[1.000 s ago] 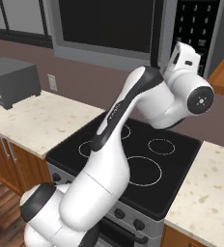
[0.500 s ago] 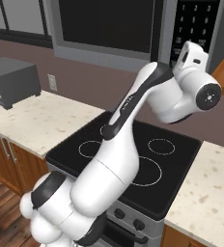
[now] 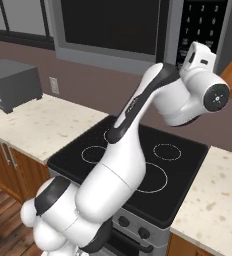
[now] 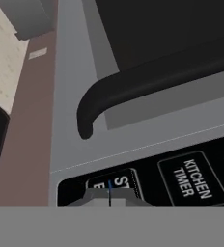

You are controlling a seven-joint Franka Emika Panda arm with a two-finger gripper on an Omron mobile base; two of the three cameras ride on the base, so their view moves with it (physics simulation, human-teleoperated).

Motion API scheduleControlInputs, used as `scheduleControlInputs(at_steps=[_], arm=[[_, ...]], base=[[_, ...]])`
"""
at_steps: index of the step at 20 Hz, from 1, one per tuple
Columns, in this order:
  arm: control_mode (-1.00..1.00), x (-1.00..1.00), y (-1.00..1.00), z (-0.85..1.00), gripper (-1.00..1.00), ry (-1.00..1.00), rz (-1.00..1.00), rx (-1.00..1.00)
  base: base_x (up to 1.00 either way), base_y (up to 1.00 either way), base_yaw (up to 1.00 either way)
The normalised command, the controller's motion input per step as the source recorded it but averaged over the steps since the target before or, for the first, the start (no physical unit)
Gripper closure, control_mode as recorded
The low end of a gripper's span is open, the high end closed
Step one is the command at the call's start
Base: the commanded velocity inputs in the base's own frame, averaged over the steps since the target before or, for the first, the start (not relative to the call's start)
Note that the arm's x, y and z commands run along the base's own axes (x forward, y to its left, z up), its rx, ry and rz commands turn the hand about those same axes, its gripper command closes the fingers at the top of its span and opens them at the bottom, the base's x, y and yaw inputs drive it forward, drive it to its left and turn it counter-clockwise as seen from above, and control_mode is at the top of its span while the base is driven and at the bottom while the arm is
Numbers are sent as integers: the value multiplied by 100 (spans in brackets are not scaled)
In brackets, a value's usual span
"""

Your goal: Place the bowl containing the squash and shrimp in the microwave. Close the microwave door and press the start button to microwave the meal.

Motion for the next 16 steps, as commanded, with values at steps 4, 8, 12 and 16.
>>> scheduleControlInputs(at_steps=[4, 8, 12, 16], arm=[[-100, 48, 0, -23, 100, 0, -11, -2], [-100, 57, 0, -16, 100, 0, -17, -5], [-100, 49, 0, -12, 100, 3, -17, -6], [-100, 43, 0, -1, 100, 13, -14, -7]], base=[[0, 0, 0], [0, 0, 0], [0, 0, 0], [0, 0, 0]])
